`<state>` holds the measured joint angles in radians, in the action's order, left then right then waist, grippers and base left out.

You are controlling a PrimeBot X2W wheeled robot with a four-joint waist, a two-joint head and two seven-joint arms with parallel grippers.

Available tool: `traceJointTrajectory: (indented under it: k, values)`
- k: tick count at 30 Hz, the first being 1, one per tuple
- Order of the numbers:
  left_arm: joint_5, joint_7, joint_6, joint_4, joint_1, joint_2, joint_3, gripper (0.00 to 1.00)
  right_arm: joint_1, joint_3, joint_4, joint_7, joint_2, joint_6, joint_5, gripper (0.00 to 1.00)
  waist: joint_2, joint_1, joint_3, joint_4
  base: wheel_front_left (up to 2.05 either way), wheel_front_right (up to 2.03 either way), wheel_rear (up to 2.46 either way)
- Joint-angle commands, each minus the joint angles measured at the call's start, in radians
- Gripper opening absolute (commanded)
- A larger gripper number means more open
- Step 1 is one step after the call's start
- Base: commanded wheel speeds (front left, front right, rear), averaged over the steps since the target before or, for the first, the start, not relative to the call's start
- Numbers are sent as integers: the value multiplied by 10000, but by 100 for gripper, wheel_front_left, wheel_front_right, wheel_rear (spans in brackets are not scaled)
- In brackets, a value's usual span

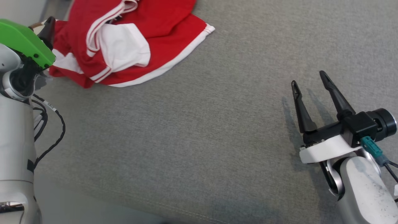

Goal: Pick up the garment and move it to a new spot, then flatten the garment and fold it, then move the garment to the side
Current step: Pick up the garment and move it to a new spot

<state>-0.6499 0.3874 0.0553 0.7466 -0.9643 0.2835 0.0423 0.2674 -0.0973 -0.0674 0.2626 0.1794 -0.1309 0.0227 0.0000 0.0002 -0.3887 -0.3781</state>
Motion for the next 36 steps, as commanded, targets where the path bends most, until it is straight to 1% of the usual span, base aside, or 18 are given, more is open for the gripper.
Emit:
traceJointTrajectory:
  k: [1, 2, 5, 11, 13, 18, 19, 21, 22, 24, 28, 33, 36]
  values:
    - [25, 310, -179, 350, -397, 108, 80, 100, 51, -102, -47, 36, -65, 3, -45, 100, 0, -2, -1467, 1490, 0, 0, 0]
    - [70, 432, -259, 536, -571, 201, 83, 100, 62, -170, -56, 36, -114, 3, -56, 100, 0, -2, -1506, 1598, 0, 0, 0]
    - [-107, 854, -551, 1209, -832, 169, -5, 100, -48, -202, -98, 37, -214, 3, -69, 100, 0, -2, -1540, 1815, 0, 0, 0]
    - [201, 1277, -979, 2191, -1160, 378, 280, 100, -288, -136, 44, 36, -198, 3, -89, 100, 0, -2, -1417, 2096, 0, 0, 0]
    - [435, 1311, -1122, 2458, -1127, 555, 434, 100, -362, -131, 122, 36, -179, 3, -104, 100, 0, -2, -1379, 2159, 0, 0, 0]
    - [752, 812, -1354, 2834, -1113, 652, 665, 100, -629, 22, 278, 37, -148, 3, -119, 100, 0, -2, -1209, 2135, 0, 0, 0]
    - [793, 733, -1320, 2876, -1132, 633, 727, 71, -644, 19, 283, 36, -130, 3, -131, 100, 0, -2, -1187, 2105, 0, 0, 0]
    - [804, 430, -1354, 2938, -1213, 598, 730, 2, -688, 28, 285, 37, -124, 3, -139, 100, 0, -2, -1130, 2035, 0, 0, 0]
    - [819, 342, -1307, 3005, -1218, 542, 763, 0, -721, 29, 256, 36, -108, 3, -144, 100, 0, -2, -1075, 2001, 0, 0, 0]
    - [865, 257, -1150, 3137, -1247, 458, 865, 0, -782, 18, 198, 36, -101, 3, -133, 100, 0, -2, -942, 1932, 0, 0, 0]
    - [968, 0, -1017, 3164, -1424, 336, 1039, 0, -843, -39, 134, 36, -78, 3, -129, 100, 0, -2, -711, 1807, 0, 0, 0]
    - [1089, -219, -656, 3128, -1730, 154, 1328, 0, -1063, -32, 5, 36, -67, 3, -48, 100, 0, -2, -211, 1601, 0, 0, 0]
    - [1073, -397, -529, 3079, -1919, 94, 1366, 0, -1193, -64, -50, 37, -112, 3, 9, 100, 0, -2, 128, 1535, 0, 0, 0]
